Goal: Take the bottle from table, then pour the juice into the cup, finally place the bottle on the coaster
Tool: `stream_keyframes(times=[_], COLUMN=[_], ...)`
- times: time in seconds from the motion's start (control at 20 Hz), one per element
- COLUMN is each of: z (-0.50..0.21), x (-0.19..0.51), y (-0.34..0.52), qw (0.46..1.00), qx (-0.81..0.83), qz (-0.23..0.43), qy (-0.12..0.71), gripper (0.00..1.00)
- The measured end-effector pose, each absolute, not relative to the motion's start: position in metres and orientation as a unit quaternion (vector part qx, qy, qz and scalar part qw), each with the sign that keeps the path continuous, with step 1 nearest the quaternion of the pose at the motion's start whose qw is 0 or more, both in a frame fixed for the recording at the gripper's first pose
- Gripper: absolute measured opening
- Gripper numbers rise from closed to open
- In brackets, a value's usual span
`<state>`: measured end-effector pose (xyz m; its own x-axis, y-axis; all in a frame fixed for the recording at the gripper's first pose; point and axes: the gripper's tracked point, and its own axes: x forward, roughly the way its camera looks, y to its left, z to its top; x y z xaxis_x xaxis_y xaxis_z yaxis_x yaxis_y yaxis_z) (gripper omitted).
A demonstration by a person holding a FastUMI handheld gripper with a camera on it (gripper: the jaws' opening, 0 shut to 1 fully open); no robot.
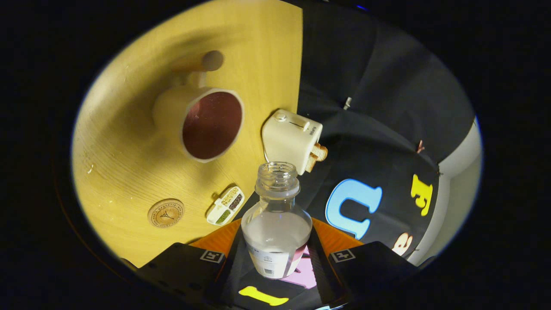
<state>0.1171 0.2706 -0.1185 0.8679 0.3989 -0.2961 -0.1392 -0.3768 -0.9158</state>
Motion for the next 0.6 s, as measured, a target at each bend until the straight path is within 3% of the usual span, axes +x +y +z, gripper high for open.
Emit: stream_keyframes(times=[0.6], z=[-0.06], x=[0.126], y=[0.209], qw=[0.836], qx=[-0.502], qz=[0.209], qy=[0.078], gripper=[0.74])
